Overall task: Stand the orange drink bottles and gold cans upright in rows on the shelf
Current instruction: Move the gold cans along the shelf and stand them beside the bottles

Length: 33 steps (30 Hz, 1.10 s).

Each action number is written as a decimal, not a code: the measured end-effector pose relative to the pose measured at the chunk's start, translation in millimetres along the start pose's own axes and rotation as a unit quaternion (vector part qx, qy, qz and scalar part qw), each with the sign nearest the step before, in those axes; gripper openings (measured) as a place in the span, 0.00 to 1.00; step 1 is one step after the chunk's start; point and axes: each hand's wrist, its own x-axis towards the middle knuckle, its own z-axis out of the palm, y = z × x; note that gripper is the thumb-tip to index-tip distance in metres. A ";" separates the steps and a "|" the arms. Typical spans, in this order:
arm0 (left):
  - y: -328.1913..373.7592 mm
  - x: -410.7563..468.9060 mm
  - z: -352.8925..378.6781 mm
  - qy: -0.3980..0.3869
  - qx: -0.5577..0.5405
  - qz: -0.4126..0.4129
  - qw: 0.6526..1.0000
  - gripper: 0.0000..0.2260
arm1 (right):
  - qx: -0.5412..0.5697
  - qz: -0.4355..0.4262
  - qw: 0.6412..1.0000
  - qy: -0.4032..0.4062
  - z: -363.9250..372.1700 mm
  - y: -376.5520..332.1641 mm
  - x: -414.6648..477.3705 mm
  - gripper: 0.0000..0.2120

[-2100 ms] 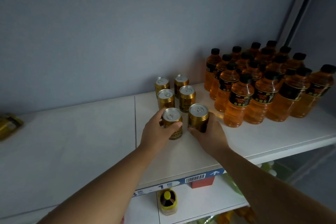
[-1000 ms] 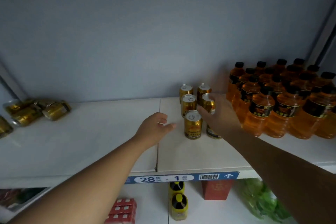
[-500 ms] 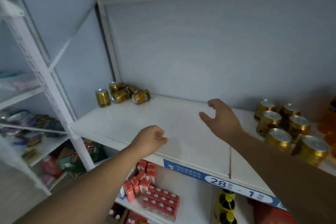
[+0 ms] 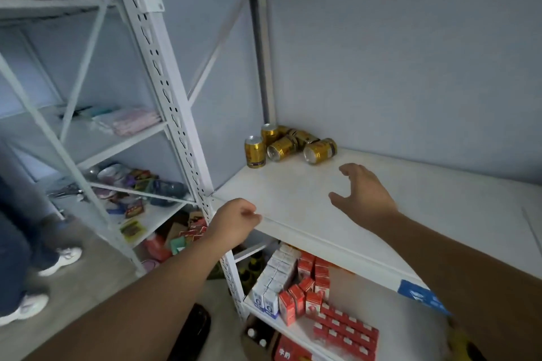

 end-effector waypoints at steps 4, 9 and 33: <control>-4.4 44.3 2.1 0.010 -0.011 -0.003 1.000 0.18 | -0.017 0.016 1.000 -0.015 17.2 8.6 35.4 0.33; -4.5 97.5 15.0 0.025 -0.046 -0.016 0.999 0.18 | -0.020 0.040 0.998 -0.037 36.7 30.5 97.7 0.34; -29.6 271.2 18.5 0.050 -0.130 -0.045 0.989 0.39 | -0.283 -0.082 0.954 -0.060 84.5 53.1 219.4 0.35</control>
